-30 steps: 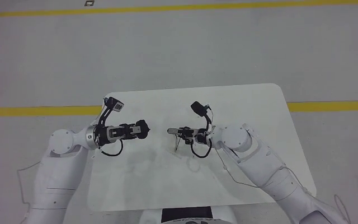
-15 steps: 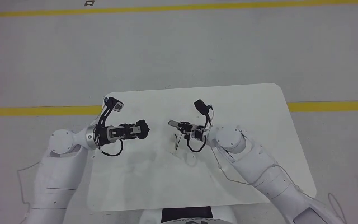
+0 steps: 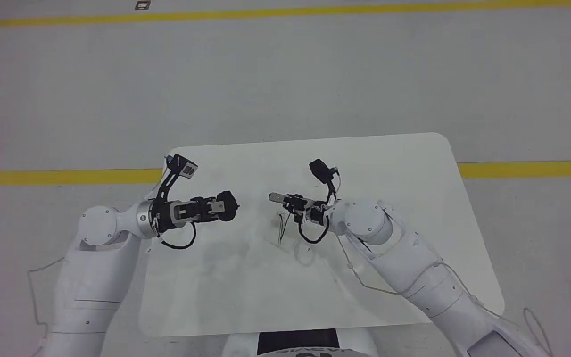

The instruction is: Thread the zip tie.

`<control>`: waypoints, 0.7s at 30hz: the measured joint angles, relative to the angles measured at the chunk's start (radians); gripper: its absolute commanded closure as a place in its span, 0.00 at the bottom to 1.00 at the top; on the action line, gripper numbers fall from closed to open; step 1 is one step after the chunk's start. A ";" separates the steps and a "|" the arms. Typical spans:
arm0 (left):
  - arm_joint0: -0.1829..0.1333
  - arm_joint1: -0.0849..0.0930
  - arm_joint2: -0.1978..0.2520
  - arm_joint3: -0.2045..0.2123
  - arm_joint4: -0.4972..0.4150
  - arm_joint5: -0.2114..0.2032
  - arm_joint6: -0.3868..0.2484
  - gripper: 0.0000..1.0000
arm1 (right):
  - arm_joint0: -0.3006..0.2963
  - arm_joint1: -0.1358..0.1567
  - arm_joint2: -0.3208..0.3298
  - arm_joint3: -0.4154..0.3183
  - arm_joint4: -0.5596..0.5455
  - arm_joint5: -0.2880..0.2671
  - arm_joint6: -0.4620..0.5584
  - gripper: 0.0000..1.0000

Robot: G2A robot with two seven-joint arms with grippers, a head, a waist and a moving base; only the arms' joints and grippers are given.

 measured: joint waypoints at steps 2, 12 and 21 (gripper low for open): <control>0.000 0.000 0.000 0.000 0.000 0.000 0.000 1.00 | -0.001 0.000 -0.001 -0.001 -0.003 0.000 -0.003 0.00; 0.000 0.000 0.000 0.000 0.000 0.000 0.000 1.00 | -0.052 -0.011 -0.039 -0.046 -0.225 0.000 -0.062 0.00; 0.000 0.000 0.000 0.000 0.000 0.000 0.000 1.00 | -0.102 -0.045 -0.006 -0.072 -0.285 0.000 -0.041 0.00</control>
